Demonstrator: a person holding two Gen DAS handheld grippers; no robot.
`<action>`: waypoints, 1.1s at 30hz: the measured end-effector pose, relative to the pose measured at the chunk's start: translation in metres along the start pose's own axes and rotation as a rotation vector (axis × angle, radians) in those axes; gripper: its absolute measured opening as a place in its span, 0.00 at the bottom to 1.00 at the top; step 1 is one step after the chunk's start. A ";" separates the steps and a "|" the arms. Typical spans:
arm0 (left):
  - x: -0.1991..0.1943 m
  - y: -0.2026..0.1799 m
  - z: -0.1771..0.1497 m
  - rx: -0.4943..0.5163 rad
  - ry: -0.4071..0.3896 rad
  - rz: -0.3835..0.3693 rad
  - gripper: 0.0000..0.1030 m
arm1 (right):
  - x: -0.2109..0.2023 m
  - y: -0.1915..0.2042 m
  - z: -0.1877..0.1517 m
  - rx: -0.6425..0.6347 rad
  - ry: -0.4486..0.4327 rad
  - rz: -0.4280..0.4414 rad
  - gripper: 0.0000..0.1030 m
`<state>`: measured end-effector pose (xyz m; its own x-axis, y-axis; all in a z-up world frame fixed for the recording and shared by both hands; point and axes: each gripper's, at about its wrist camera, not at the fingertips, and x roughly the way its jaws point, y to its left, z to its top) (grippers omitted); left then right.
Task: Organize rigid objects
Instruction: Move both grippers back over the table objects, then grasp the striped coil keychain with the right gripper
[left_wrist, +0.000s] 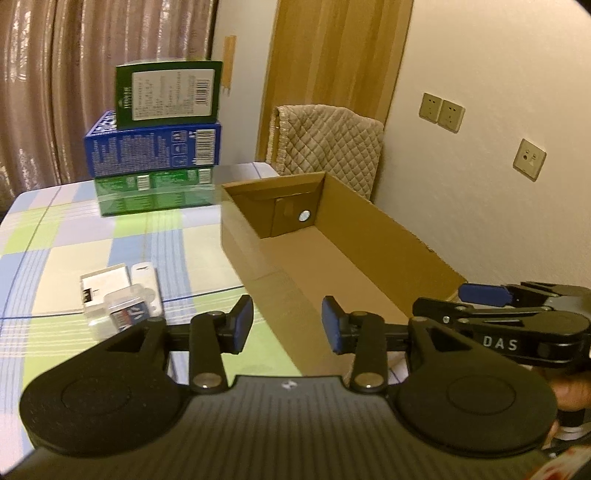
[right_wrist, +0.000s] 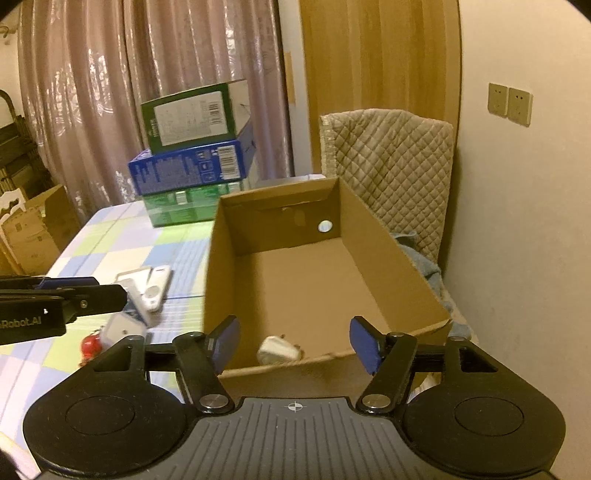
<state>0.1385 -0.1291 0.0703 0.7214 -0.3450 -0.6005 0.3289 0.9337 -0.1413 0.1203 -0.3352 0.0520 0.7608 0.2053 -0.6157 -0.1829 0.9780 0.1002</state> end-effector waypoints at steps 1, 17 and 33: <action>-0.004 0.003 -0.001 -0.002 -0.001 0.005 0.35 | -0.003 0.004 0.000 -0.003 0.002 0.002 0.63; -0.073 0.069 -0.042 -0.090 -0.014 0.139 0.46 | -0.027 0.068 -0.017 -0.053 0.009 0.077 0.68; -0.111 0.144 -0.082 -0.163 0.003 0.315 0.71 | -0.013 0.117 -0.047 -0.089 0.060 0.186 0.74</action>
<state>0.0559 0.0519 0.0517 0.7702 -0.0375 -0.6367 -0.0114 0.9973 -0.0725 0.0602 -0.2249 0.0352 0.6706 0.3768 -0.6390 -0.3730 0.9158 0.1486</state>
